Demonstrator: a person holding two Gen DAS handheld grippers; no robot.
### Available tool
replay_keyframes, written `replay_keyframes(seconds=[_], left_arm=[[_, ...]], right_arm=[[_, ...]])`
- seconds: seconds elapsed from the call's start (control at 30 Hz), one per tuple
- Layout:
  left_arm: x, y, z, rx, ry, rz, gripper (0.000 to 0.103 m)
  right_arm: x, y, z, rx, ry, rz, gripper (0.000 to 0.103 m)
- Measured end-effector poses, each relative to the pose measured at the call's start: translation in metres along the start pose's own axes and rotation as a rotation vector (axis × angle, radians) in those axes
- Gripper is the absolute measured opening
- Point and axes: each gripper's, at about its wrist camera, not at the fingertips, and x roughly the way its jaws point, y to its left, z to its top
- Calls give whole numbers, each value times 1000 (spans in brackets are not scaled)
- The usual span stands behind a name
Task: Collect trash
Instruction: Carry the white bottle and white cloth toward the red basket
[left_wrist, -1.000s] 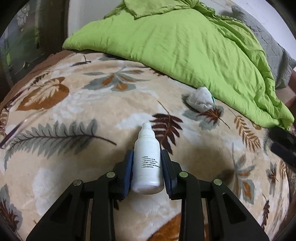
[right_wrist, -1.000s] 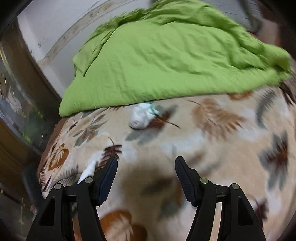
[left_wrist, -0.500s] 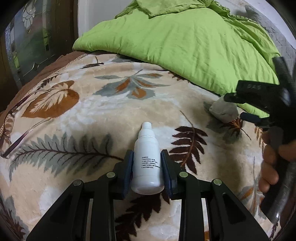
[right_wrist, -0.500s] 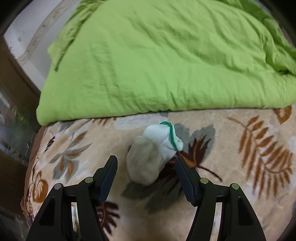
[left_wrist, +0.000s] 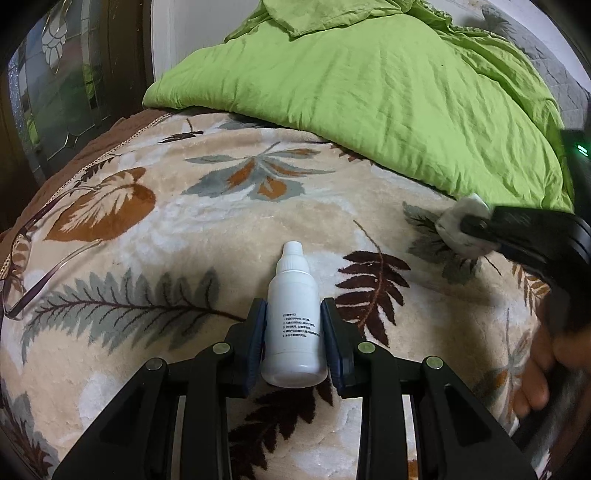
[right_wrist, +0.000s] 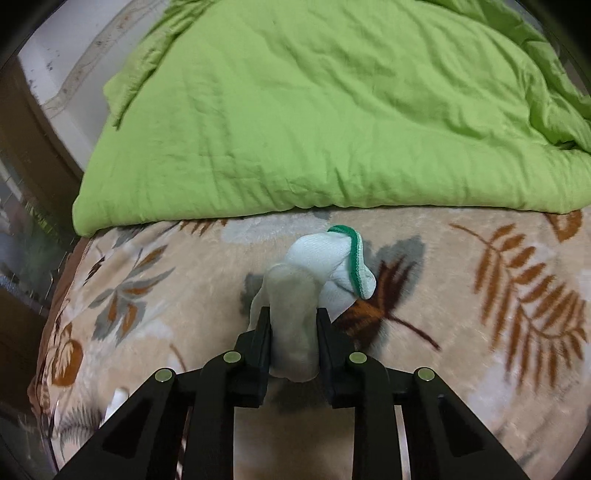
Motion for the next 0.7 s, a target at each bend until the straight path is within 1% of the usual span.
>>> replay_keyframes(seconds=[0.17, 0.4, 0.5, 0.57, 0.63, 0.7], left_arm=[[-4, -2, 0, 2, -8, -5, 29], [-13, -6, -4, 6, -14, -42, 29], [-21, -7, -9, 9, -2, -96, 29], [-32, -8, -13, 9, 3, -164, 29], [-45, -10, -17, 31, -14, -224, 29], [-59, -12, -22, 59, -38, -248, 29]], right_arm=[[-36, -2, -31, -36, -14, 17, 23], [-94, -9, -68, -27, -44, 39, 23], [-127, -14, -87, -17, -55, 44, 23], [-154, -18, -103, -10, -69, 45, 23], [-176, -22, -117, -6, -84, 44, 23], [-199, -28, -133, 8, -97, 43, 23]])
